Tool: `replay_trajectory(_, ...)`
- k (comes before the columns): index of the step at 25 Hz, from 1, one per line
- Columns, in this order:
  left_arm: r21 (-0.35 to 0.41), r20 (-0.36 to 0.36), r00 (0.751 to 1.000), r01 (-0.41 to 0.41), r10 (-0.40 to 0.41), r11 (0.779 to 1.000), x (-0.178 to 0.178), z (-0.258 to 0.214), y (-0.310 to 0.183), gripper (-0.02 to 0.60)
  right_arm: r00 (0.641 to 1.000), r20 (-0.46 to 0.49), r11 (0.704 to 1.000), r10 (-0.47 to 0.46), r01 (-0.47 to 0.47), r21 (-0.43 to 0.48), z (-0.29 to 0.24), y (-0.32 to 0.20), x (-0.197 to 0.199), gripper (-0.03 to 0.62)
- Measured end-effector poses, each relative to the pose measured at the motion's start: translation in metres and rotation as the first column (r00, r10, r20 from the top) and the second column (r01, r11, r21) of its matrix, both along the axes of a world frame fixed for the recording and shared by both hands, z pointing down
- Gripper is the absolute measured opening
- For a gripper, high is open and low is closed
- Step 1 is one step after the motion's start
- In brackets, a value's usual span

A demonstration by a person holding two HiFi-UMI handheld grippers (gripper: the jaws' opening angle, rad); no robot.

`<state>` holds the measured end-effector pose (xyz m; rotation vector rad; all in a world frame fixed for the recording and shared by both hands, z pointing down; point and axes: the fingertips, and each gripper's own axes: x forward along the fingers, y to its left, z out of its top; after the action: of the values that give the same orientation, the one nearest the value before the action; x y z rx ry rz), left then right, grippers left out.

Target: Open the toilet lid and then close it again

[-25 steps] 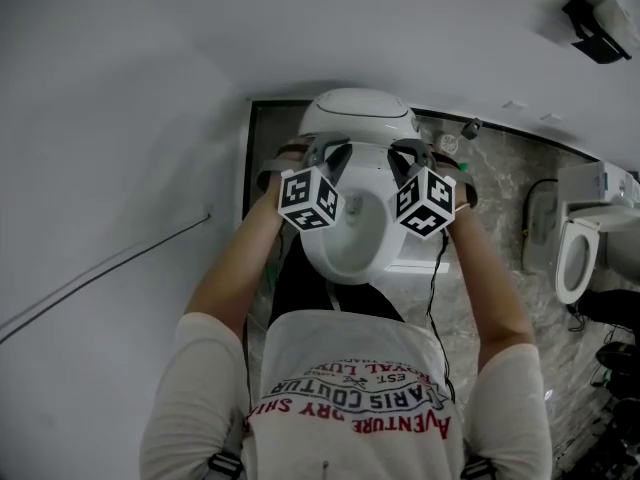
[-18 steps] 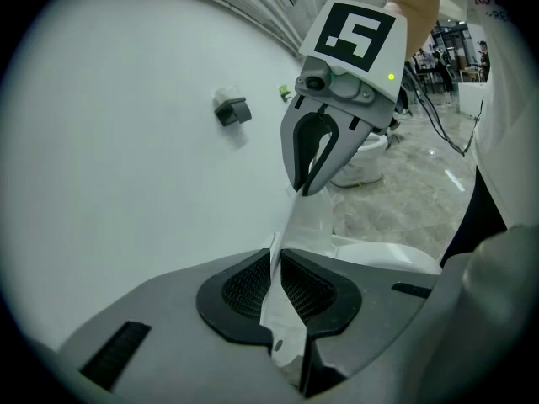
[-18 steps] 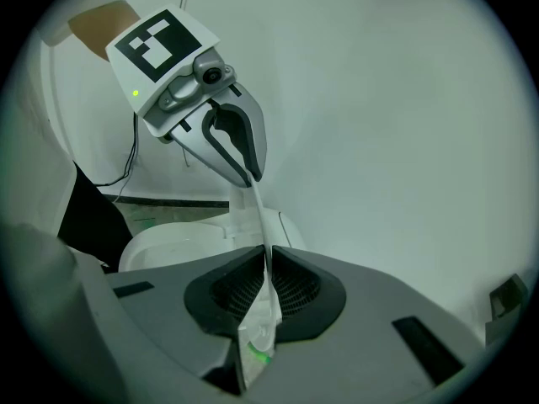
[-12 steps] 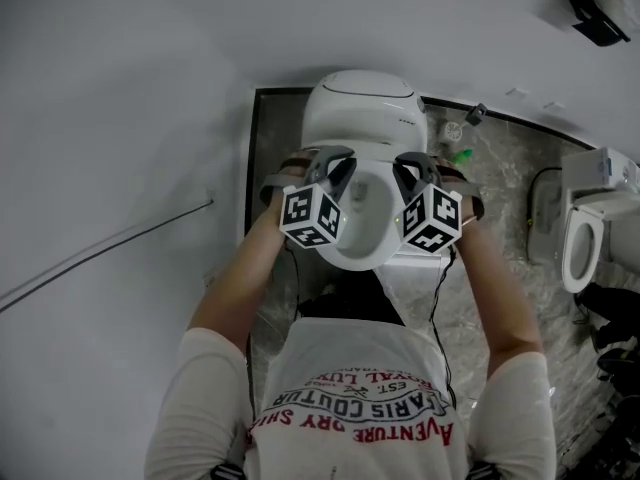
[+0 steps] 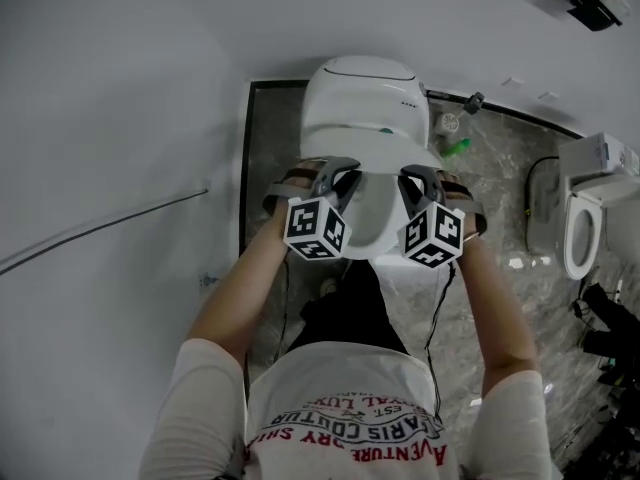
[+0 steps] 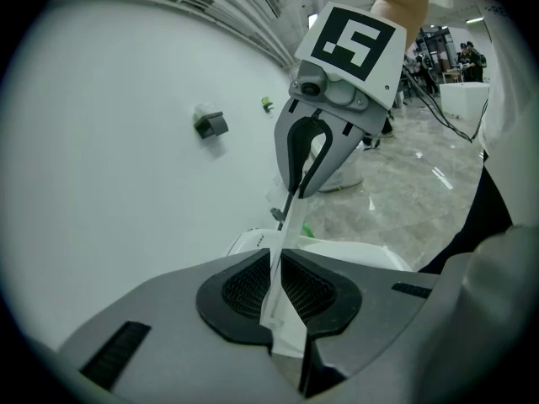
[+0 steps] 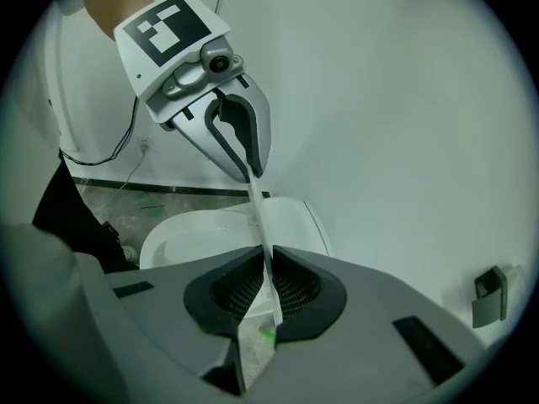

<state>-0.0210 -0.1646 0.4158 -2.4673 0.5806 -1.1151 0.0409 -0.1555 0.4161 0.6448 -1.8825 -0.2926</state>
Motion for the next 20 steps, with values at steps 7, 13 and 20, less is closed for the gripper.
replay_trajectory(7,-0.005,-0.058,0.998,0.013,-0.013,1.0,-0.006,0.02,0.037,0.052,1.0,-0.024,1.0,0.014,-0.014,0.023,0.021,0.037,-0.005,0.035)
replay_trajectory(13,0.004,-0.079,0.996,0.026,-0.026,1.0,-0.009,0.039,0.064,0.058,1.0,-0.009,1.0,0.012,-0.011,0.014,0.04,0.065,-0.008,0.035)
replay_trajectory(20,0.025,-0.076,0.995,0.073,-0.071,0.997,-0.012,0.064,0.095,0.064,1.0,0.013,1.0,-0.016,0.015,0.016,0.065,0.096,-0.011,0.035)
